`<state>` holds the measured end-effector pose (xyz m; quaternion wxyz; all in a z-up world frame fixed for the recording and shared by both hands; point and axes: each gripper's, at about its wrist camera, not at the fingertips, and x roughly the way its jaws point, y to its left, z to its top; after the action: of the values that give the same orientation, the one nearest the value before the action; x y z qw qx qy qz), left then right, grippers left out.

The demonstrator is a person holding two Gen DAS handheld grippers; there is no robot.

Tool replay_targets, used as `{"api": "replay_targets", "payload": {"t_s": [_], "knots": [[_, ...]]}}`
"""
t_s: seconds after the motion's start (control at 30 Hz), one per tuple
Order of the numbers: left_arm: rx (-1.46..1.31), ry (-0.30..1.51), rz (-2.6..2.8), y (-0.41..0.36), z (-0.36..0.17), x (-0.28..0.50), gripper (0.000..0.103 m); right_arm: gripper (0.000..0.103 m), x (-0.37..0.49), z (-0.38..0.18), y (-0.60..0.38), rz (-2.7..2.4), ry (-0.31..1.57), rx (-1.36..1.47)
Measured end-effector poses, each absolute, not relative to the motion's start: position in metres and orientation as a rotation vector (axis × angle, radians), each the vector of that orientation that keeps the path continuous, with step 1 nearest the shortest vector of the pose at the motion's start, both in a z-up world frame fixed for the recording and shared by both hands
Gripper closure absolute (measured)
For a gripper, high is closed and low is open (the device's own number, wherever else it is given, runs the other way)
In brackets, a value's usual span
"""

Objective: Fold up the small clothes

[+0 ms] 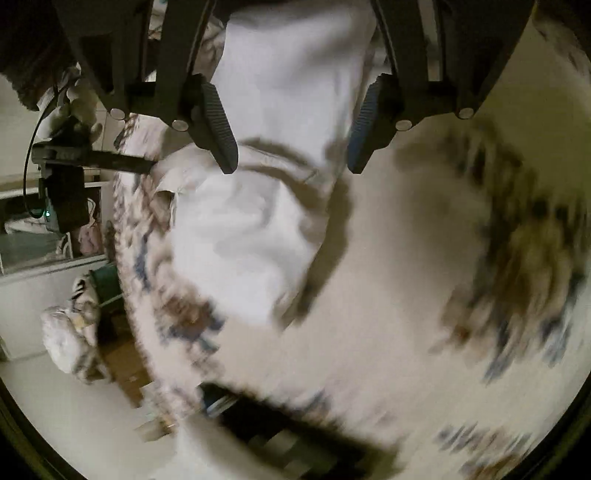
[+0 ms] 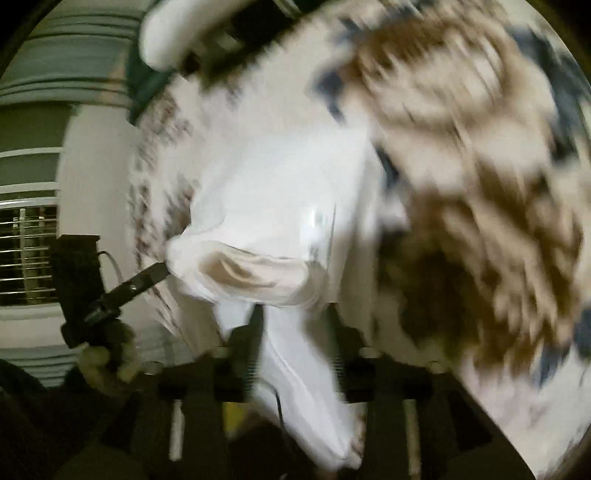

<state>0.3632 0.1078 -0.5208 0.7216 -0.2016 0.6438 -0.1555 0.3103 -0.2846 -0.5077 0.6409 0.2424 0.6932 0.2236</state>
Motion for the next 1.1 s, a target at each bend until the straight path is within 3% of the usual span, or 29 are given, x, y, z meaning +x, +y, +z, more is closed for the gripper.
{"api": "replay_targets", "payload": {"t_s": [0.17,0.23,0.33,0.53,0.6,0.63,0.67,0.7,0.8,1.03,1.1], "knots": [[-0.461,1.36,-0.298,0.119,-0.515,0.385,0.044,0.047,0.316,-0.507,-0.314,0.401,1.541,0.675],[-0.455,1.316,-0.317,0.112,-0.517,0.414,0.043,0.04,0.335,-0.508,-0.321,0.36,1.483,0.731],[-0.464,1.305,-0.363,0.098,-0.543,0.457,0.042,0.034,0.367,-0.517,-0.322,0.33,1.413,0.777],[-0.545,1.414,-0.547,0.058,-0.601,0.515,0.042,0.033,0.418,-0.563,-0.303,0.385,1.447,0.865],[-0.57,1.393,-0.58,0.053,-0.603,0.513,0.047,0.034,0.426,-0.572,-0.294,0.402,1.472,0.865],[-0.572,1.378,-0.58,0.052,-0.601,0.512,0.056,0.046,0.428,-0.573,-0.29,0.411,1.469,0.863],[-0.577,1.372,-0.577,0.052,-0.599,0.512,0.079,0.058,0.429,-0.573,-0.286,0.424,1.466,0.861],[-0.579,1.37,-0.564,0.053,-0.596,0.512,0.082,0.072,0.431,-0.572,-0.284,0.42,1.466,0.849],[-0.594,1.336,-0.549,0.057,-0.583,0.514,0.085,0.088,0.438,-0.56,-0.281,0.393,1.434,0.845],[-0.595,1.278,-0.561,0.054,-0.561,0.583,0.084,0.092,0.497,-0.52,-0.28,0.317,1.329,0.807],[-0.577,1.318,-0.539,0.055,-0.57,0.606,0.077,0.09,0.515,-0.521,-0.281,0.29,1.356,0.799]]}}
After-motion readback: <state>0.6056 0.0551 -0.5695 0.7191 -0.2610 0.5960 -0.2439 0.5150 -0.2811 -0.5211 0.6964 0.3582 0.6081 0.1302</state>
